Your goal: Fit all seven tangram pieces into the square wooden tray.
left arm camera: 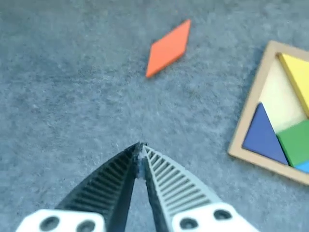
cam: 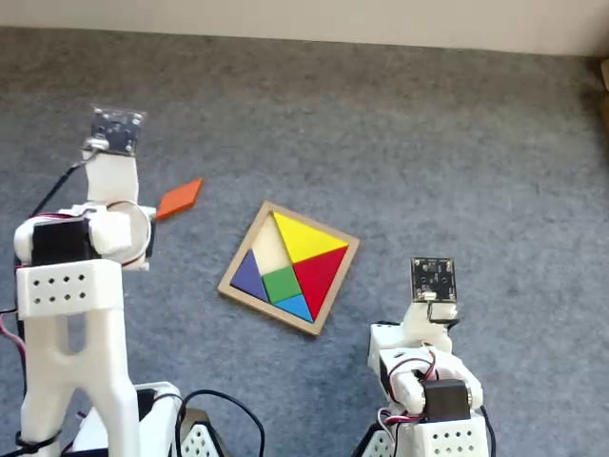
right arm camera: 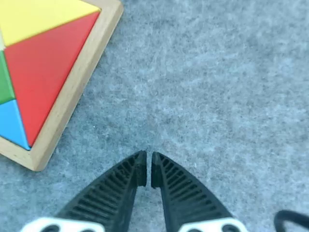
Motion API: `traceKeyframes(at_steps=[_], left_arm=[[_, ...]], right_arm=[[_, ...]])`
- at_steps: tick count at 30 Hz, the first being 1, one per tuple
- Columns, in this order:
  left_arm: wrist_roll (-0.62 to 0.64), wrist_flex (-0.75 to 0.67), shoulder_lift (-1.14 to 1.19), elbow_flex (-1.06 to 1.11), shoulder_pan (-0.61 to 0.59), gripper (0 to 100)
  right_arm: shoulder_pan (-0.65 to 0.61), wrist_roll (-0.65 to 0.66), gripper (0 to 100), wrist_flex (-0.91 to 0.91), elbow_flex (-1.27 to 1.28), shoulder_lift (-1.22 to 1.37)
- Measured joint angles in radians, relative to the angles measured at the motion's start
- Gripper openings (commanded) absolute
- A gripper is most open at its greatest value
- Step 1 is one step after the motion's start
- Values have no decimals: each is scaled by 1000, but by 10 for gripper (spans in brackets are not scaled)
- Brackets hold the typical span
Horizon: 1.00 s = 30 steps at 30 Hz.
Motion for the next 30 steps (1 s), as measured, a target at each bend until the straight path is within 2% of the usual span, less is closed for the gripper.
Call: traceKeyframes(at_steps=[6,11,14,18,30], left_arm=[[0,-141,121,34,-64,21],[-8,-256,253,32,-75,177],[-91,-270,350,2,-75,246],[-213,-273,463,-84,-75,245],[-368,-273,853,-460,-75,245]], right_arm=[[0,0,34,0,0,0],[0,0,34,0,0,0],[0,0,34,0,0,0],[0,0,34,0,0,0],[0,0,34,0,0,0]])
